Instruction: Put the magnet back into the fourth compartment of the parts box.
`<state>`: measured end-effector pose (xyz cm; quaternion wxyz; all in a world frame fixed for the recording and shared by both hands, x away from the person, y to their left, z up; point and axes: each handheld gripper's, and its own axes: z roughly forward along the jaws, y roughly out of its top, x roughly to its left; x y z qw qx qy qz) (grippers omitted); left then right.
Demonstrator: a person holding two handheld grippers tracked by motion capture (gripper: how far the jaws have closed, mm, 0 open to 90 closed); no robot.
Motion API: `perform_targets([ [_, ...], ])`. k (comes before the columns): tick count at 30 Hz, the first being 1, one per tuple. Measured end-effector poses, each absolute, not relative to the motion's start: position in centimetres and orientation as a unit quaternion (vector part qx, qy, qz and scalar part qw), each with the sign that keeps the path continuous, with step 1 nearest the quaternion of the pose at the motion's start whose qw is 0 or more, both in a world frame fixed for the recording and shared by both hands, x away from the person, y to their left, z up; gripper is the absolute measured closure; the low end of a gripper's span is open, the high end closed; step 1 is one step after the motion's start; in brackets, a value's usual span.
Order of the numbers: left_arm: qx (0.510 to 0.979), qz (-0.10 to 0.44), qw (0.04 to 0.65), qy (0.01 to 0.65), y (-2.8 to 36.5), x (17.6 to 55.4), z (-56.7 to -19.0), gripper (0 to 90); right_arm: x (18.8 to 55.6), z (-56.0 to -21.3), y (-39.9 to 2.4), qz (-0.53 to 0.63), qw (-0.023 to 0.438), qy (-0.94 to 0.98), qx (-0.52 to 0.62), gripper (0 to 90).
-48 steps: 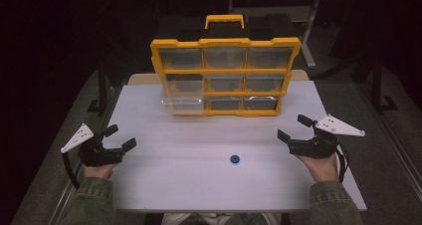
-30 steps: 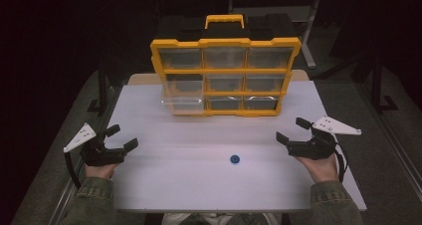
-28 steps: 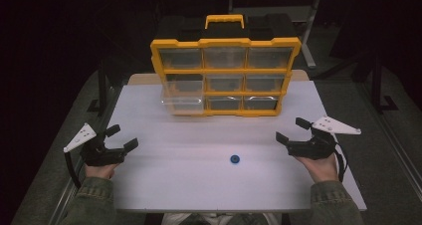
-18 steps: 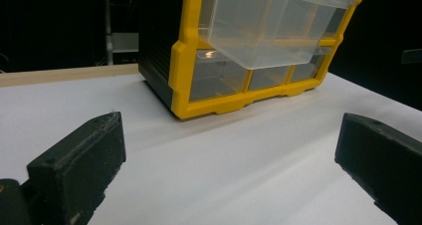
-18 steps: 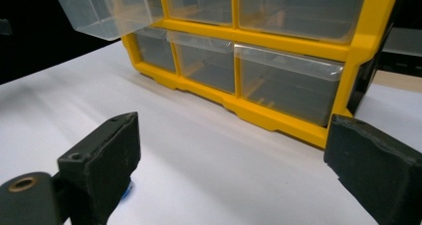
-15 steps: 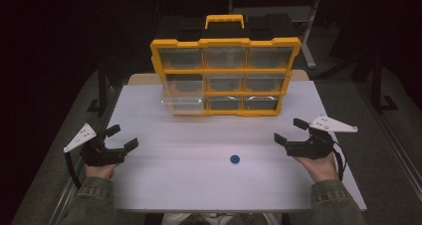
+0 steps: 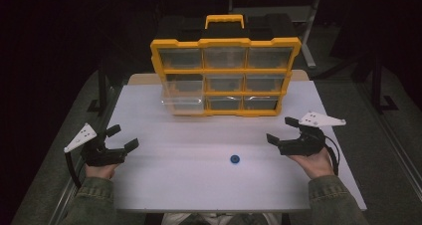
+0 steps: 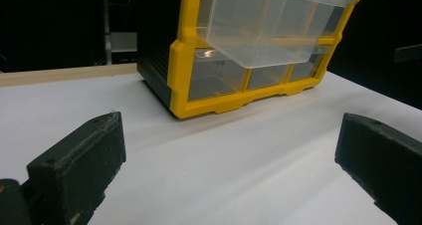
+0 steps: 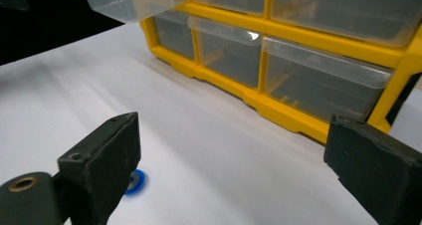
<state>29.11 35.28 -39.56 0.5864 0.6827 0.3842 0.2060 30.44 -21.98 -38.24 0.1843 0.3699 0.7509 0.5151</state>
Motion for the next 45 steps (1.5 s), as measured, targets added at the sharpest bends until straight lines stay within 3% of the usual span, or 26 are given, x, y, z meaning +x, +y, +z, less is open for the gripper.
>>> perform_targets([
  [45, 0.690, 0.203, 0.585, 0.375, 35.0, 29.1, -39.6, 0.0, 31.7, -38.9, -15.2, 0.471, 0.110, 0.825, 0.294, 7.0],
])
